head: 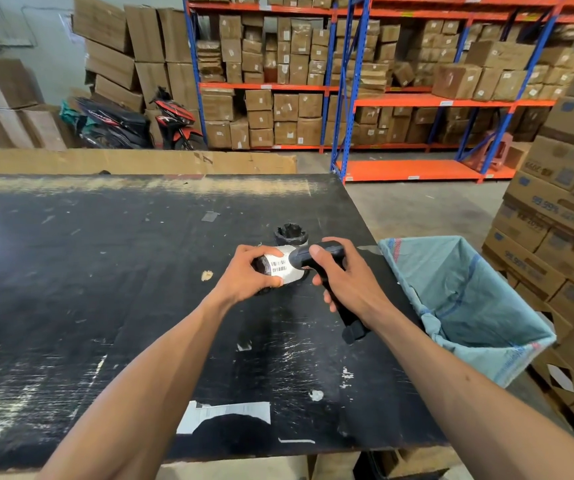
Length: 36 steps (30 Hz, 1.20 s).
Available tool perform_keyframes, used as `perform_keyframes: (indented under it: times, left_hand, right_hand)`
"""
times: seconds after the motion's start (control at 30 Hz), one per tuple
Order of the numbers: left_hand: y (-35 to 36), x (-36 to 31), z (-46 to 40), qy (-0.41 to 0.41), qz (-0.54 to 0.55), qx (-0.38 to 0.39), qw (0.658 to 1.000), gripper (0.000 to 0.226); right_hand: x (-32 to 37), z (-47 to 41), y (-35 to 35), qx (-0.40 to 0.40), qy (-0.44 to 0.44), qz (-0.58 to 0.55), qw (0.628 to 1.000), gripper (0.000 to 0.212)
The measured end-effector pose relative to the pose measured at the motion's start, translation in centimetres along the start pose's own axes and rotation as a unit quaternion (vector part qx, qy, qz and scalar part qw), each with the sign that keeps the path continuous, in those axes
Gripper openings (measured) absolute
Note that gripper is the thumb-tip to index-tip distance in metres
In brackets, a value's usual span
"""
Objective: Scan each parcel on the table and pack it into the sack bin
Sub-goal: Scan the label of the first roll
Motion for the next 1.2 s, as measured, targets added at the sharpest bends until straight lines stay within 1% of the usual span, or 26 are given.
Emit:
perform_keyframes:
  times: [0.17,0.27,0.4,0.6,0.77,0.9,1.0,1.1,1.2]
  left_hand:
    - [-0.5,0.5,-0.5,0.006,-0.013,-0.011,1.0,0.05]
    - [-0.5,1.0,-0.9,0.019,-0.037,-0.013,0.999,0.05]
    - [-1.0,0.8,-0.7,0.005,-0.029,-0.016,0.999,0.049]
    - [-1.0,0.8,-0.3,-0.007,-0.021,-0.013,1.0,0.049]
    - [-0.5,1.1,-0.6,0.018,-0.038,-0.014,0.999,0.053]
    - [-0.2,1.3,-0.7,0.01,-0.033,-0.014,0.999,0.051]
    - [0.3,1.5,-0.8,0.014,-0.035,-0.008,0.999,0.053]
    - [0.8,2.1,-1.1,0.017,-0.044,-0.003,0.999,0.056]
    - [0.5,1.7,-0.8,0.011,-0.039,-0.009,0.999,0.053]
  right_hand:
    - [0.4,0.2,0.7,0.004,-0.014,0.001,1.0,0.043]
    - [0.5,0.4,0.9,0.003,-0.02,0.0,1.0,0.042]
    - [0.6,0.3,0.7,-0.008,-0.027,-0.001,1.0,0.041]
    - [0.2,0.4,0.9,0.001,-0.027,0.006,1.0,0.041]
    - [0.1,0.6,0.8,-0.002,-0.022,0.0,1.0,0.042]
    - [-0.1,0.6,0.7,-0.004,-0.018,-0.004,1.0,0.041]
    - [-0.2,0.7,0.5,-0.004,-0.016,-0.004,1.0,0.037]
    - [-0.4,0.8,0.4,-0.002,-0.014,-0.006,1.0,0.025]
    - [-0.6,0.8,0.5,0.001,-0.011,-0.007,1.0,0.023]
Point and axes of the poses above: each hand's wrist, its own z-axis away from the middle knuckle, its own y-axis out of the palm, x = y × z, the point moved 10 cm from there along -z, towards the middle knuckle, and after that the axes turned 15 degrees about -x, right-handed, at the moved point
